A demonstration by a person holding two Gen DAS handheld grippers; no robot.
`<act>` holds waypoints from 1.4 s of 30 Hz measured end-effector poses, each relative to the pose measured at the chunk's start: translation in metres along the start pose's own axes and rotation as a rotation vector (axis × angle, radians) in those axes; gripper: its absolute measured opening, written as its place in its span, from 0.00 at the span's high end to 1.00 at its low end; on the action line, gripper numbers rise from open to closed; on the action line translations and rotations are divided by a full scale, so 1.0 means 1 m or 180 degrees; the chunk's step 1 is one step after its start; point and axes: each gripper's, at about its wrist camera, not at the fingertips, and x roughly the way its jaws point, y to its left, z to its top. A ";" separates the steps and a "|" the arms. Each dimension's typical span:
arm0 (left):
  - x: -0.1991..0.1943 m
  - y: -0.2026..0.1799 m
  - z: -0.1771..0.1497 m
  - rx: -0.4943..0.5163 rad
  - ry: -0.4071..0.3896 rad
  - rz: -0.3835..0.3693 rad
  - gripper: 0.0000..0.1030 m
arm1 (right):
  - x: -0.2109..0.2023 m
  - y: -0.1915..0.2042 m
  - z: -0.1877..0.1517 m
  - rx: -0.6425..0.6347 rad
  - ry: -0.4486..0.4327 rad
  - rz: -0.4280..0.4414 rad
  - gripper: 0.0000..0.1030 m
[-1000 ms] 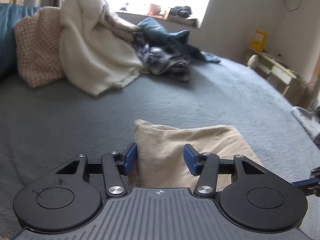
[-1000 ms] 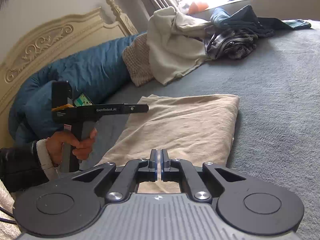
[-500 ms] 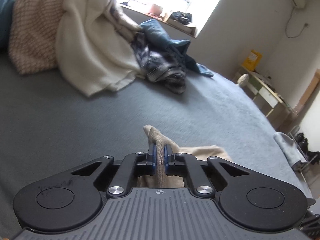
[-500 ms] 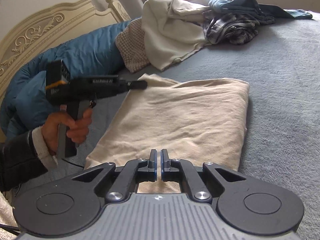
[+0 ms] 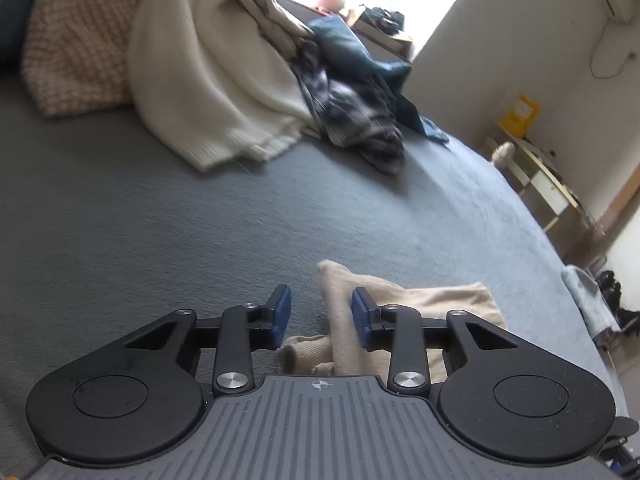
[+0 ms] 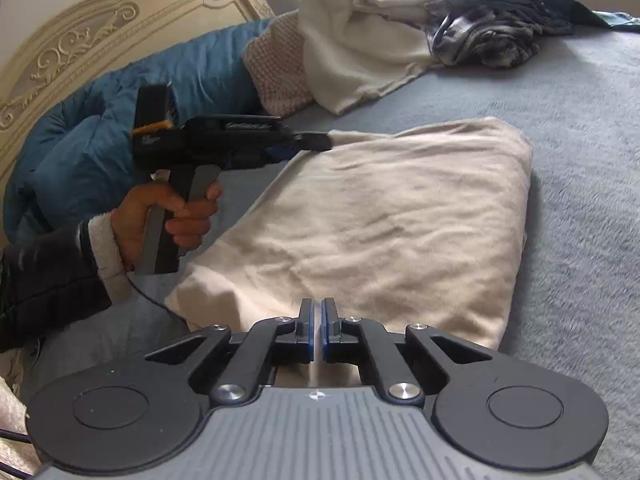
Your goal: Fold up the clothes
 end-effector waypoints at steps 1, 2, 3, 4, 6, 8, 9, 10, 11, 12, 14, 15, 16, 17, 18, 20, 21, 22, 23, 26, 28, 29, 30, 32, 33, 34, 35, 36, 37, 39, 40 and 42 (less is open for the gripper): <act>-0.009 -0.003 0.000 0.0058 -0.0022 0.0046 0.68 | -0.004 -0.002 0.003 0.0031 -0.0047 -0.0010 0.96; -0.019 -0.008 -0.001 0.0139 -0.0035 0.0076 0.68 | -0.009 -0.005 0.005 0.0064 -0.0095 -0.0021 0.96; -0.030 -0.015 -0.004 0.0224 -0.0028 0.0044 0.68 | -0.015 -0.009 0.006 0.0097 -0.0147 -0.0040 0.96; -0.041 -0.022 -0.006 0.0306 -0.0014 -0.0020 0.67 | -0.020 -0.012 0.007 0.0131 -0.0199 -0.0059 0.96; -0.061 -0.040 -0.016 0.0516 0.0080 -0.0196 0.66 | -0.031 -0.018 0.007 0.0192 -0.0270 -0.0068 0.96; -0.078 -0.060 -0.029 0.0754 0.0194 -0.0357 0.61 | -0.042 -0.022 0.006 0.0245 -0.0319 -0.0052 0.96; -0.084 -0.069 -0.036 0.0861 0.0241 -0.0424 0.60 | -0.046 -0.024 0.005 0.0254 -0.0329 -0.0017 0.96; -0.091 -0.078 -0.043 0.0968 0.0288 -0.0490 0.56 | -0.051 -0.024 0.004 0.0258 -0.0336 0.0018 0.96; -0.095 -0.086 -0.051 0.1063 0.0351 -0.0550 0.51 | -0.054 -0.023 0.002 0.0245 -0.0330 0.0054 0.95; -0.097 -0.092 -0.058 0.1163 0.0427 -0.0587 0.49 | -0.056 -0.021 0.001 0.0221 -0.0322 0.0084 0.93; -0.097 -0.102 -0.073 0.1376 0.0576 -0.0598 0.49 | -0.061 -0.017 -0.002 0.0168 -0.0314 0.0168 0.88; -0.095 -0.105 -0.080 0.1464 0.0638 -0.0552 0.49 | -0.063 -0.014 -0.003 0.0137 -0.0308 0.0218 0.87; -0.093 -0.108 -0.087 0.1538 0.0687 -0.0505 0.49 | -0.065 -0.009 -0.005 0.0086 -0.0299 0.0260 0.85; -0.091 -0.110 -0.094 0.1625 0.0712 -0.0449 0.49 | -0.067 -0.005 -0.007 0.0020 -0.0297 0.0272 0.80; -0.089 -0.112 -0.099 0.1723 0.0714 -0.0359 0.49 | -0.069 -0.002 -0.009 -0.0046 -0.0295 0.0284 0.76; -0.085 -0.115 -0.109 0.1893 0.0715 -0.0160 0.53 | -0.071 0.007 -0.013 -0.0208 -0.0292 0.0269 0.65; -0.083 -0.115 -0.112 0.1944 0.0724 -0.0075 0.56 | -0.072 0.011 -0.014 -0.0295 -0.0291 0.0250 0.65; -0.084 -0.115 -0.114 0.1980 0.0707 -0.0019 0.60 | -0.072 0.016 -0.016 -0.0370 -0.0292 0.0241 0.65; -0.085 -0.115 -0.115 0.1987 0.0671 0.0009 0.62 | -0.072 0.020 -0.017 -0.0439 -0.0297 0.0242 0.65; -0.092 -0.114 -0.110 0.1908 0.0557 0.0101 0.64 | -0.073 0.031 -0.020 -0.0660 -0.0363 0.0181 0.67; -0.095 -0.109 -0.104 0.1776 0.0503 0.0137 0.65 | -0.071 0.034 -0.021 -0.0731 -0.0339 0.0230 0.69; -0.096 -0.106 -0.100 0.1677 0.0505 0.0129 0.65 | -0.069 0.035 -0.022 -0.0772 -0.0324 0.0243 0.71; -0.096 -0.102 -0.098 0.1587 0.0518 0.0120 0.65 | -0.066 0.036 -0.022 -0.0814 -0.0306 0.0244 0.71; -0.093 -0.094 -0.097 0.1457 0.0580 0.0095 0.64 | -0.053 0.032 -0.021 -0.0785 -0.0251 0.0164 0.74; -0.092 -0.091 -0.097 0.1416 0.0608 0.0091 0.64 | -0.046 0.028 -0.020 -0.0743 -0.0213 0.0124 0.76; -0.091 -0.088 -0.097 0.1377 0.0633 0.0088 0.63 | -0.038 0.023 -0.020 -0.0678 -0.0169 0.0084 0.83; -0.092 -0.087 -0.097 0.1342 0.0645 0.0085 0.63 | -0.028 0.013 -0.019 -0.0510 -0.0101 0.0061 0.88; -0.094 -0.086 -0.096 0.1309 0.0649 0.0082 0.62 | -0.019 -0.002 -0.019 -0.0231 -0.0036 0.0109 0.89; -0.096 -0.084 -0.096 0.1276 0.0654 0.0079 0.60 | -0.014 -0.018 -0.021 0.0141 -0.0022 0.0223 0.93; -0.101 -0.084 -0.094 0.1249 0.0632 0.0091 0.59 | -0.008 -0.048 -0.025 0.0829 -0.0023 0.0453 1.00; -0.104 -0.084 -0.093 0.1239 0.0617 0.0099 0.58 | -0.006 -0.062 -0.028 0.1156 -0.0032 0.0569 1.00; -0.110 -0.083 -0.091 0.1234 0.0577 0.0143 0.58 | -0.005 -0.077 -0.032 0.1531 -0.0049 0.0688 1.00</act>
